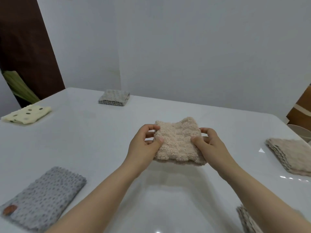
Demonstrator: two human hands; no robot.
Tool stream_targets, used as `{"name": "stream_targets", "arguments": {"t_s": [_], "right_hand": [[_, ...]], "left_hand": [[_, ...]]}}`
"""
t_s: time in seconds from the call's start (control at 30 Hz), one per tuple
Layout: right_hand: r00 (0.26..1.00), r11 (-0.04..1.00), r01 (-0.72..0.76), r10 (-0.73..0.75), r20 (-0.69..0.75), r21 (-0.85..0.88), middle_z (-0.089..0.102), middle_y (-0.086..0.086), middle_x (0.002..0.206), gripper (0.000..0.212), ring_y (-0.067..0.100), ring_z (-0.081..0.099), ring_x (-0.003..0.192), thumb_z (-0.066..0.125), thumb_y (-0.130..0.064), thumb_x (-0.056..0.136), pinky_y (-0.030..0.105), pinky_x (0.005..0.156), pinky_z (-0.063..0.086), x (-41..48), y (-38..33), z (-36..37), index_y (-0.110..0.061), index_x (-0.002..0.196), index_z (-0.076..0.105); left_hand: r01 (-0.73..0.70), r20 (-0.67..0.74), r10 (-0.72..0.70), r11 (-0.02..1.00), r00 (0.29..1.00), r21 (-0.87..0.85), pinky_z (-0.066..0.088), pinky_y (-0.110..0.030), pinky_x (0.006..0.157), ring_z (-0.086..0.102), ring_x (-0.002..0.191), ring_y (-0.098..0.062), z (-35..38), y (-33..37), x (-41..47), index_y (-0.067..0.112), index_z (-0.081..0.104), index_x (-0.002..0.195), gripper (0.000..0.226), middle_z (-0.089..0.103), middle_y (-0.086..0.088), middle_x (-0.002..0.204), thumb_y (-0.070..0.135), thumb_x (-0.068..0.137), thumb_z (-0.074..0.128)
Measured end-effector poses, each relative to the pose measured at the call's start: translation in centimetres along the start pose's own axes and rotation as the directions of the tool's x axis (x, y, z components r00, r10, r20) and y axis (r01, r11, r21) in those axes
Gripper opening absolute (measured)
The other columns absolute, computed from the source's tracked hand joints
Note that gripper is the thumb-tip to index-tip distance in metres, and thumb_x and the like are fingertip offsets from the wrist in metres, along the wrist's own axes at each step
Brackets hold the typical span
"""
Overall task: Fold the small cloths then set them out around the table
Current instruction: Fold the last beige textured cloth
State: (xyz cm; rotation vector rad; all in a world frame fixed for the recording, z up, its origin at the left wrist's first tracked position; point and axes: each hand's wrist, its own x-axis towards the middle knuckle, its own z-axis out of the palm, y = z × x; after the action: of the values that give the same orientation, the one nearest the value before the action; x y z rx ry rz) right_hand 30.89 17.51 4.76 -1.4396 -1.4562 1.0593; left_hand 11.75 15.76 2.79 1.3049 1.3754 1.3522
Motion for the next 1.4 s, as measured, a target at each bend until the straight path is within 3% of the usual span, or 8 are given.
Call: {"name": "stream_targets", "arguments": {"t_s": [0.1, 0.27, 0.5, 0.63, 0.77, 1.0, 1.13, 1.4], "right_hand": [[1.0, 1.0, 0.001, -0.001, -0.027, 0.0, 0.065, 0.007, 0.103, 0.023, 0.021, 0.065, 0.083, 0.054, -0.023, 0.095, 0.029, 0.066, 0.051, 2.5, 0.8, -1.3, -0.025, 0.116, 0.045], [0.996, 1.0, -0.008, 0.008, -0.089, 0.001, 0.064, 0.004, 0.096, 0.024, 0.018, 0.063, 0.078, 0.054, -0.02, 0.095, 0.029, 0.065, 0.05, 7.5, 2.5, -3.4, -0.023, 0.118, 0.046], [0.987, 1.0, -0.016, 0.016, -0.162, -0.003, 0.066, 0.01, 0.099, 0.027, 0.021, 0.062, 0.077, 0.055, -0.018, 0.093, 0.031, 0.064, 0.049, 14.7, 5.2, -6.0, -0.021, 0.119, 0.048], [0.978, 1.0, -0.021, 0.016, -0.207, -0.02, 0.065, 0.011, 0.103, 0.028, 0.021, 0.062, 0.078, 0.055, -0.017, 0.093, 0.027, 0.059, 0.048, 18.7, 6.7, -7.7, -0.021, 0.12, 0.047], [0.966, 0.998, -0.028, 0.014, -0.257, -0.05, 0.064, 0.012, 0.108, 0.032, 0.021, 0.063, 0.084, 0.055, -0.019, 0.093, 0.027, 0.059, 0.047, 22.7, 8.3, -9.4, -0.019, 0.124, 0.047], [0.944, 0.998, -0.011, -0.01, -0.329, -0.062, 0.062, 0.009, 0.104, 0.036, 0.013, 0.058, 0.076, 0.054, -0.018, 0.093, 0.024, 0.058, 0.043, 28.8, 9.9, -11.3, -0.014, 0.128, 0.047], [0.941, 0.994, -0.02, -0.016, -0.339, -0.104, 0.058, 0.006, 0.102, 0.038, 0.012, 0.055, 0.075, 0.053, -0.018, 0.093, 0.023, 0.055, 0.039, 31.1, 11.0, -11.8, -0.013, 0.13, 0.045], [0.919, 0.987, -0.032, -0.032, -0.394, -0.156, 0.051, -0.01, 0.086, 0.04, 0.007, 0.053, 0.076, 0.054, -0.024, 0.093, 0.026, 0.066, 0.04, 31.8, 13.3, -11.7, -0.012, 0.13, 0.045]], "left_hand": [[-0.003, 0.008, 0.003, 0.999, 1.0, 0.034, 0.054, -0.042, 0.085, 0.064, 0.089, -0.03, 2.0, -0.2, 3.1, 0.031, 0.062, 0.102, 0.024, 0.061, -0.001, 0.111, 0.014, 0.085, 0.065], [-0.019, 0.036, 0.017, 0.998, 0.999, 0.065, 0.05, -0.016, 0.068, 0.059, 0.075, -0.013, 5.7, -0.8, 8.2, 0.024, 0.061, 0.112, 0.028, 0.059, 0.004, 0.111, 0.015, 0.086, 0.065], [-0.044, 0.078, 0.033, 0.988, 0.996, 0.15, 0.046, -0.018, 0.068, 0.056, 0.07, -0.006, 10.4, -2.8, 15.0, 0.021, 0.058, 0.122, 0.036, 0.057, 0.01, 0.11, 0.02, 0.087, 0.064], [-0.064, 0.108, 0.045, 0.981, 0.993, 0.184, 0.05, -0.027, 0.08, 0.056, 0.074, -0.008, 13.4, -4.0, 18.7, 0.022, 0.057, 0.123, 0.037, 0.055, 0.003, 0.125, 0.022, 0.087, 0.064], [-0.1, 0.128, 0.078, 0.978, 0.989, 0.182, 0.048, -0.024, 0.085, 0.056, 0.079, -0.003, 16.5, -4.9, 22.0, 0.022, 0.055, 0.127, 0.04, 0.049, 0.003, 0.129, 0.02, 0.088, 0.063], [-0.133, 0.147, 0.102, 0.967, 0.984, 0.218, 0.045, -0.025, 0.094, 0.056, 0.089, -0.012, 20.3, -6.1, 27.2, 0.02, 0.052, 0.132, 0.045, 0.045, 0.002, 0.131, 0.017, 0.088, 0.062], [-0.14, 0.15, 0.1, 0.949, 0.984, 0.281, 0.042, -0.03, 0.101, 0.056, 0.107, -0.019, 21.7, -7.5, 29.3, 0.019, 0.05, 0.134, 0.047, 0.044, -0.001, 0.133, 0.018, 0.088, 0.062], [-0.151, 0.085, 0.13, 0.93, 0.988, 0.334, 0.041, -0.021, 0.09, 0.06, 0.092, -0.017, 22.4, -9.2, 30.0, 0.018, 0.052, 0.13, 0.045, 0.041, 0.0, 0.123, 0.025, 0.087, 0.064]]}}
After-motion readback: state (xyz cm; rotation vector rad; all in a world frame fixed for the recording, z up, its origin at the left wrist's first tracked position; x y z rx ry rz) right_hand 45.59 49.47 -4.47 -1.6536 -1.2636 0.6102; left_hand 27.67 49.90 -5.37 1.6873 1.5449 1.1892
